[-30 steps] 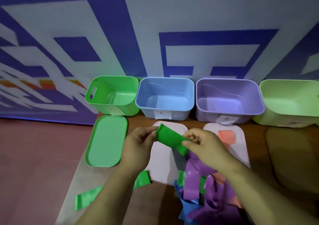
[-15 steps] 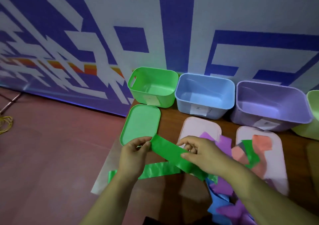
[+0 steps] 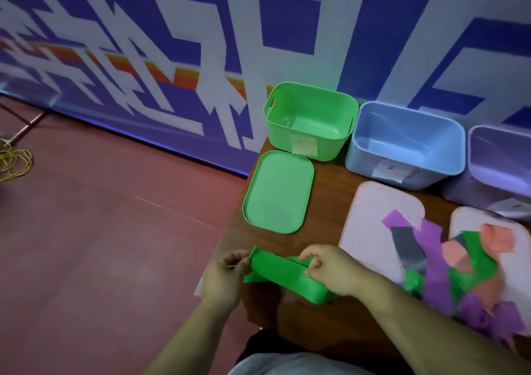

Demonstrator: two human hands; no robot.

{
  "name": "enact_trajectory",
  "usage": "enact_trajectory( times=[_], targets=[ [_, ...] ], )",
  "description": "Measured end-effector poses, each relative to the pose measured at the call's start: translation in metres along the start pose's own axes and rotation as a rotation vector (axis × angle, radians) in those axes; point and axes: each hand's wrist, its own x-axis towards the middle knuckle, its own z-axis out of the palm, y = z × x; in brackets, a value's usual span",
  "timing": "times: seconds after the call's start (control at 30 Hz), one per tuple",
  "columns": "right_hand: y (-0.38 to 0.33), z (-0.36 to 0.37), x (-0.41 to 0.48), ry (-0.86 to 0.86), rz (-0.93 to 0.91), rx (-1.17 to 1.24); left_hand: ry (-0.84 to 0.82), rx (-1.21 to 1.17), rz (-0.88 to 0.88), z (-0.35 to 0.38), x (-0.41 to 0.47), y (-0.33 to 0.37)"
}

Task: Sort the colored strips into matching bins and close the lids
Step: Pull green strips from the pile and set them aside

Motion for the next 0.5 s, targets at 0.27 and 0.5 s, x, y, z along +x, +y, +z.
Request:
enact_trajectory(
  times=[0.27,0.5],
  targets=[
    [-0.035,0.017,0.030,0.099,0.048,-0.148,0.052,0.068,-0.024,-0.022,0.037,-0.014],
    [-0.019,0.005,0.011,0.215,0.041,-0.289,-0.139,0.355,0.037,-0.016,0.045,-0.030]
  ],
)
